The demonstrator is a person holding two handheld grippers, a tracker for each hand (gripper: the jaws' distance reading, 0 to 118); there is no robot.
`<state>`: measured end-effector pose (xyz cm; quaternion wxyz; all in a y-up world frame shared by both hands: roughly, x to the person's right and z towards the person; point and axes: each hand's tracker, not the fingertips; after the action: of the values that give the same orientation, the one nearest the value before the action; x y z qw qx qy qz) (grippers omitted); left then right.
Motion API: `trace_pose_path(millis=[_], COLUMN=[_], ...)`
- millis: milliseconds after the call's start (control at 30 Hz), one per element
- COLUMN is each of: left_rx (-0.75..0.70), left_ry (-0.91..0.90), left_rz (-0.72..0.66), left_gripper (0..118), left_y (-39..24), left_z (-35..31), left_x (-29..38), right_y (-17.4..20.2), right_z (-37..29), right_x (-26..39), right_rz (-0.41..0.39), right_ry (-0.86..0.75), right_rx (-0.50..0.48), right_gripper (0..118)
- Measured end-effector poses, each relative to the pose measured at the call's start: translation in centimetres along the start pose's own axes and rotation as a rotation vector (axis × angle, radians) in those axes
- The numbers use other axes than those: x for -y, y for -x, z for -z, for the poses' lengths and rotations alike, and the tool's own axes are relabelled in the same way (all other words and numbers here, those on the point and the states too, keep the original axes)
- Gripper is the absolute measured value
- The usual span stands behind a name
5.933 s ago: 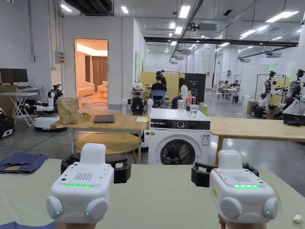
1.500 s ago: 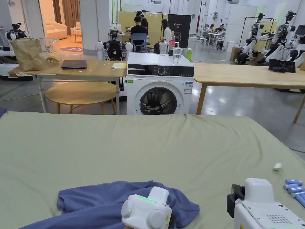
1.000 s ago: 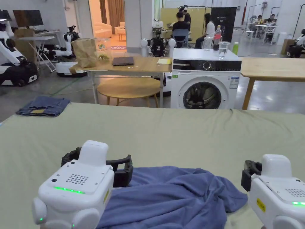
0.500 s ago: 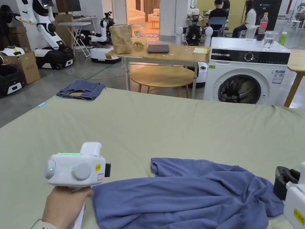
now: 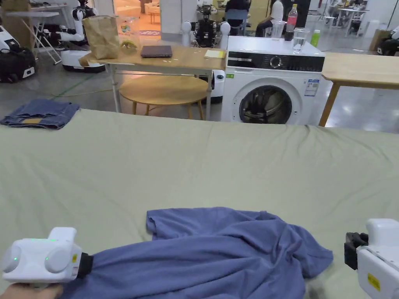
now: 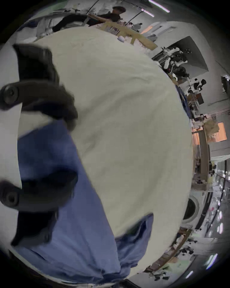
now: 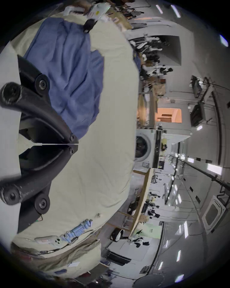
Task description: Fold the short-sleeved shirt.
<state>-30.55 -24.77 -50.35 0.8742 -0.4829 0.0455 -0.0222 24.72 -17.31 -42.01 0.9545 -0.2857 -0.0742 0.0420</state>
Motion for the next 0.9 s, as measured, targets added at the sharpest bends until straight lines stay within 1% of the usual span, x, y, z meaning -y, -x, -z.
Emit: trace_pose_path(millis=[33,67,100,133,167,200,233,267,300,333,367,400,467,500,533,567,600,633,667,700,767,800,833,867,900], left_rx=[-0.007,-0.016,-0.023,-0.04,-0.022,-0.013,-0.012,-0.008,-0.005,-0.001,0.004,0.009,0.008,0.006,0.001,-0.001,0.0,0.002,0.005,0.011,0.006,0.008,0.005,-0.007,-0.013], left_ry=[-0.043,-0.073,-0.094,-0.099,-0.109,-0.116,-0.115,-0.119,-0.124,-0.127,-0.123,-0.121,-0.118,-0.114,-0.11,-0.108,-0.107,-0.109,-0.108,-0.108,-0.118,-0.127,-0.145,-0.187,-0.213], left_rz=[0.036,0.096,0.107,0.108,0.091,0.076,0.07,0.068,0.065,0.062,0.054,0.046,0.035,0.035,0.036,0.038,0.038,0.036,0.036,0.043,0.054,0.062,0.075,0.094,0.106], left_gripper=[0,0,0,0,0,0,0,0,0,0,0,0,0,0,0,0,0,0,0,0,0,0,0,0,0], left_y=[-0.8,-1.6,-1.8,-2.1,-2.3,-2.3,-2.0,-2.0,-2.0,-2.0,-1.5,-1.4,-1.3,-1.2,-1.2,-1.2,-1.1,-1.1,-1.0,-0.9,-0.8,-0.7,-0.7,-0.5,-0.6], left_z=[-0.8,-1.4,-2.1,-2.7,-3.3,-3.9,-4.0,-4.5,-4.9,-5.2,-4.8,-4.9,-5.0,-4.6,-4.5,-4.5,-4.5,-4.2,-4.2,-4.3,-4.5,-4.9,-5.6,-6.4,-7.5], left_x=[0.2,0.5,0.1,0.1,-0.1,-0.3,-1.0,-1.2,-1.4,-1.7,-2.2,-2.3,-2.7,-2.8,-2.8,-2.8,-2.8,-2.8,-2.8,-2.9,-3.0,-3.3,-3.6,-4.0,-4.2], right_y=[-0.5,-0.9,-1.1,-1.3,-1.5,-1.6,-1.4,-1.1,-0.8,-0.5,-0.3,-0.2,-0.1,0.0,0.1,0.1,0.2,-0.1,-0.3,-0.5,-1.1,-1.1,-1.0,-1.4,-1.8], right_z=[1.0,2.0,2.9,3.9,4.9,6.0,7.3,8.4,9.0,10.0,11.1,12.1,14.5,15.1,15.2,14.7,14.2,13.7,13.3,12.4,11.0,10.0,8.6,7.1,5.8], right_x=[0.5,0.9,1.2,1.5,1.7,1.9,2.2,2.4,2.6,2.6,2.7,2.7,2.9,3.1,3.4,3.3,3.3,3.2,3.2,3.0,2.3,1.6,0.4,-1.0,-2.3], right_rz=[-0.015,-0.027,-0.047,-0.069,-0.067,-0.065,-0.075,-0.102,-0.13,-0.166,-0.182,-0.171,-0.135,-0.12,-0.101,-0.067,-0.075,-0.037,0.001,0.003,0.039,0.029,0.013,0.012,0.027], right_ry=[0.03,0.056,0.084,0.111,0.145,0.19,0.239,0.254,0.235,0.217,0.214,0.223,0.314,0.333,0.334,0.314,0.29,0.272,0.263,0.235,0.232,0.213,0.157,0.119,0.09], right_rx=[-0.002,-0.011,-0.027,-0.046,-0.094,-0.127,-0.143,-0.14,-0.14,-0.119,-0.092,-0.098,-0.13,-0.166,-0.213,-0.233,-0.205,-0.266,-0.284,-0.231,-0.27,-0.257,-0.234,-0.238,-0.245], right_gripper=[0,0,2,22,54,90,115,117,117,117,117,117,116,112,91,77,72,45,9,4,4,4,4,4,4])
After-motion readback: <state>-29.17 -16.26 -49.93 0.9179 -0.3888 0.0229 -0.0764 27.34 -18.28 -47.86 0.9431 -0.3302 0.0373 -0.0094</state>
